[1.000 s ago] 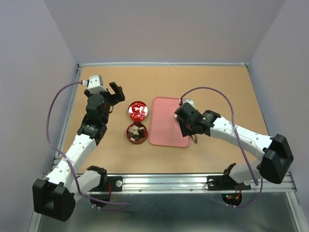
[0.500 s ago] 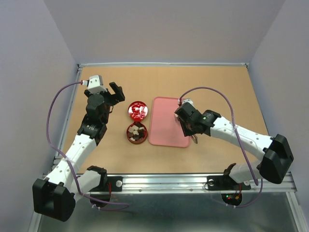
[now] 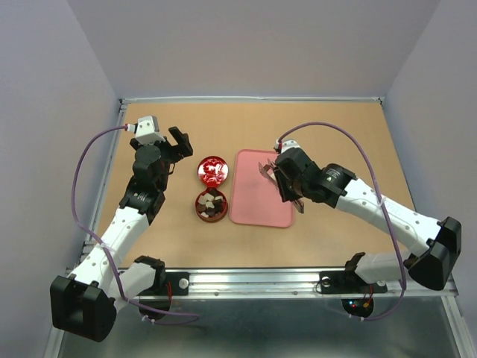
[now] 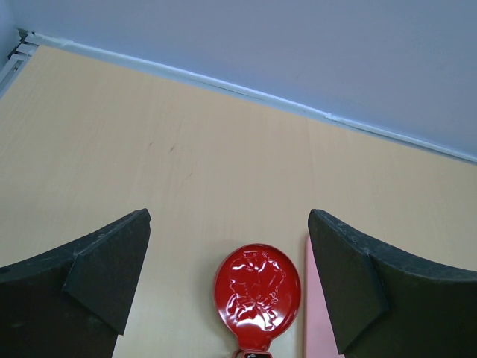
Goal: Pack the chocolate
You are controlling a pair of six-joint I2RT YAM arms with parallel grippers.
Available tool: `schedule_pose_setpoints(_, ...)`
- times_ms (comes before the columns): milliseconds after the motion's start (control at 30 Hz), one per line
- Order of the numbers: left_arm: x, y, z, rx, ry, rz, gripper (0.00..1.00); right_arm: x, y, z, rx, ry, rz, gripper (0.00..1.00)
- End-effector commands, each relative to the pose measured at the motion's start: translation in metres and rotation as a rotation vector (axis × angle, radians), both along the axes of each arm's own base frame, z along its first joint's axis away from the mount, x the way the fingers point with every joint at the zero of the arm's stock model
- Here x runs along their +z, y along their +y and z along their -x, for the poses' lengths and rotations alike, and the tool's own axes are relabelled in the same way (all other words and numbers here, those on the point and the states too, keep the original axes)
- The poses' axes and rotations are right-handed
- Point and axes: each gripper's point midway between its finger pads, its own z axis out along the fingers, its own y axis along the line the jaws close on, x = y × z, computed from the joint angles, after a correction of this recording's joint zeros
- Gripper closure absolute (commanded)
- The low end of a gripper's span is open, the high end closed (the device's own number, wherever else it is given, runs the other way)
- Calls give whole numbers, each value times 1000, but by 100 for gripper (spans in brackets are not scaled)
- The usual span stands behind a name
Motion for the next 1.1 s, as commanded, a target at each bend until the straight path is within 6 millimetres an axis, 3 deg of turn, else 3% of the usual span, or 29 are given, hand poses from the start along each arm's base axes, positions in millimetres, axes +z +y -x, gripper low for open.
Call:
schedule_pose_setpoints(0, 45, -1, 0, 0, -105, 23, 1, 26, 30, 8, 91, -31, -61, 71)
schedule_pose_setpoints(167, 44, -1, -2, -1, -102, 21, 1, 35, 70, 21, 216, -35, -141, 71)
schedule_pose_setpoints(500, 42, -1, -1, 0, -99, 20, 1, 31, 143, 44, 433, -32, -217, 71)
schedule_pose_setpoints(667, 42, 0, 0, 3, -98, 21, 1, 25, 161, 47, 485, -20, -216, 71)
schedule_pose_setpoints(1067, 40, 0, -1, 5, -96, 19, 1, -4, 162, 43, 476, 14, -146, 66)
